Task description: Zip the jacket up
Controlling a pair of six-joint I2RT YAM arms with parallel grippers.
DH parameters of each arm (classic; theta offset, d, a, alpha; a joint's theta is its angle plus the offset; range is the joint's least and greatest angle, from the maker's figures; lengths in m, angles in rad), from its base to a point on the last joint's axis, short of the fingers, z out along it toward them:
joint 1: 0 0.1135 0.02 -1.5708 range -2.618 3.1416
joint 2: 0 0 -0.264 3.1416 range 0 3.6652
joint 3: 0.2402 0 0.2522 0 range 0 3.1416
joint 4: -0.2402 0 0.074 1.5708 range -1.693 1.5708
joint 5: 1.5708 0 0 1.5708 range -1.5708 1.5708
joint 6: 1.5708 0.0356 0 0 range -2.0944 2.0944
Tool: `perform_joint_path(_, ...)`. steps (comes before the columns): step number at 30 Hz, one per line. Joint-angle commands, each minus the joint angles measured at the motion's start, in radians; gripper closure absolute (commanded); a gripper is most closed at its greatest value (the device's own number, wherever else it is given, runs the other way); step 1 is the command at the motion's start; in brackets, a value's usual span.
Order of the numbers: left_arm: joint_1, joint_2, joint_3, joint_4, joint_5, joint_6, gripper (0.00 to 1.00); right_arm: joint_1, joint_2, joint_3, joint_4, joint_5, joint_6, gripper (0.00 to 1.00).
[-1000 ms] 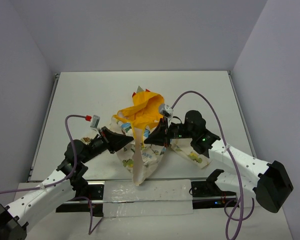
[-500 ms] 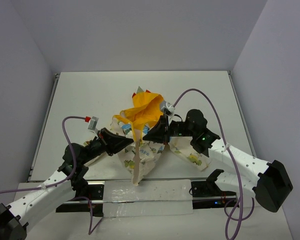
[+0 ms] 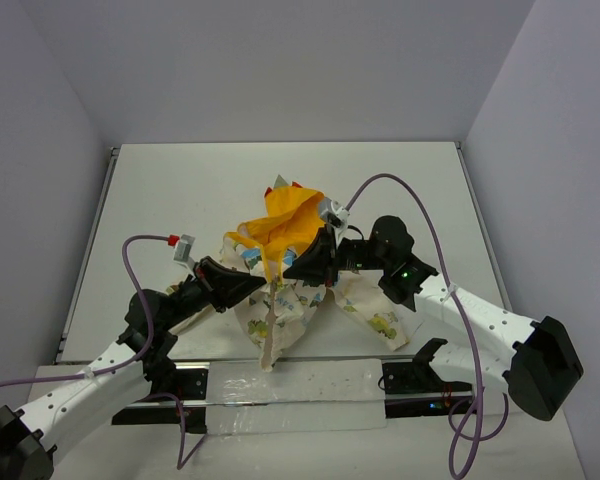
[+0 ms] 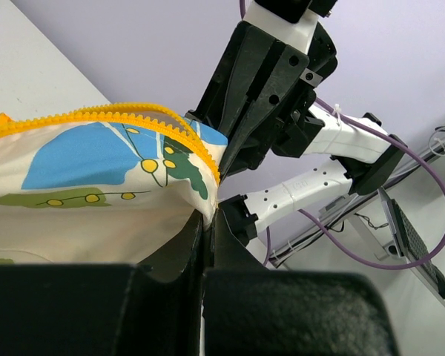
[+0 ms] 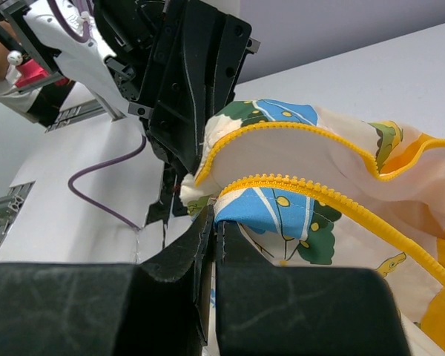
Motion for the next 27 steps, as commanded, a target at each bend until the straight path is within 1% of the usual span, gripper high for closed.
perform_joint_path(1, -0.002, -0.011, -0.010, 0.100, -0.047, -0.020, 1.00, 0.002, -0.014, 0.040, 0.050, -0.038, -0.007, 1.00)
perform_joint_path(8, -0.001, 0.018, 0.004, 0.095, -0.067, -0.013, 1.00, 0.015, -0.004, 0.069, -0.002, -0.067, -0.035, 1.00)
perform_joint_path(17, -0.001, 0.037, 0.012, 0.095, -0.056, -0.008, 1.00, 0.021, 0.016, 0.086, 0.001, -0.057, -0.021, 1.00)
perform_joint_path(21, -0.001, 0.019, -0.007, 0.114, -0.066, -0.017, 1.00, 0.021, 0.037, 0.097, 0.008, -0.052, -0.008, 1.00)
perform_joint_path(27, -0.001, -0.007, -0.012, 0.102, -0.067, -0.010, 1.00, 0.022, 0.049, 0.097, 0.017, -0.041, 0.002, 1.00)
